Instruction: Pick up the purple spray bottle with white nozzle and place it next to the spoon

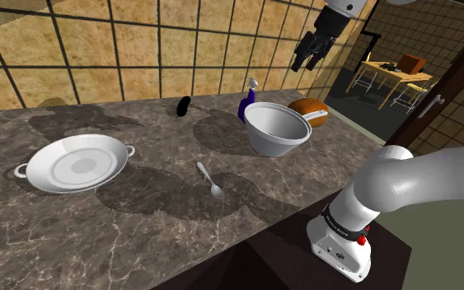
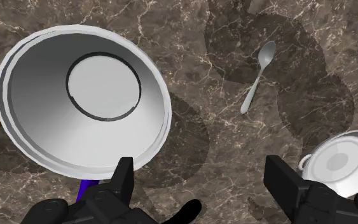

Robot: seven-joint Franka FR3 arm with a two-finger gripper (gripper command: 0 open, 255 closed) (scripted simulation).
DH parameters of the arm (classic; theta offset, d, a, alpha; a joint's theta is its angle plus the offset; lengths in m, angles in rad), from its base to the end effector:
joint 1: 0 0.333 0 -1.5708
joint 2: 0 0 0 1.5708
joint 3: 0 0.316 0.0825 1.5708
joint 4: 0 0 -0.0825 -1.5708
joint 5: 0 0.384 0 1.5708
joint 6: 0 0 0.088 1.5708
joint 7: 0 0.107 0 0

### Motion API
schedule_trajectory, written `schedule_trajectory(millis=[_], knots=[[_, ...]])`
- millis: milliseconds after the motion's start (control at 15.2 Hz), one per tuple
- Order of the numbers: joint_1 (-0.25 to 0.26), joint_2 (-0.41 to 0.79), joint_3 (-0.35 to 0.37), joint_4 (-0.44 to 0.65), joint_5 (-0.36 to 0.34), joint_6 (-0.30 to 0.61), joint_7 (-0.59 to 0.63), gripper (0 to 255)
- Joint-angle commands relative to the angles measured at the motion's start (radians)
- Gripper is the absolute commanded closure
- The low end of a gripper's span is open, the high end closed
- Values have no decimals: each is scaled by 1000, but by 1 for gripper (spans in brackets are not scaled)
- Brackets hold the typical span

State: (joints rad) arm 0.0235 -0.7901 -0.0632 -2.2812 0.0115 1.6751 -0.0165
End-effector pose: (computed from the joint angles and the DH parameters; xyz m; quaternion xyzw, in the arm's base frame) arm 0.3158 -0.0192 0.6372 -0.9954 0.0044 -0.0919 0.0264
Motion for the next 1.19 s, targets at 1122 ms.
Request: schedule_trajectory(millis=[1122], knots=[[-32, 605, -154, 277, -10, 247, -147, 0]])
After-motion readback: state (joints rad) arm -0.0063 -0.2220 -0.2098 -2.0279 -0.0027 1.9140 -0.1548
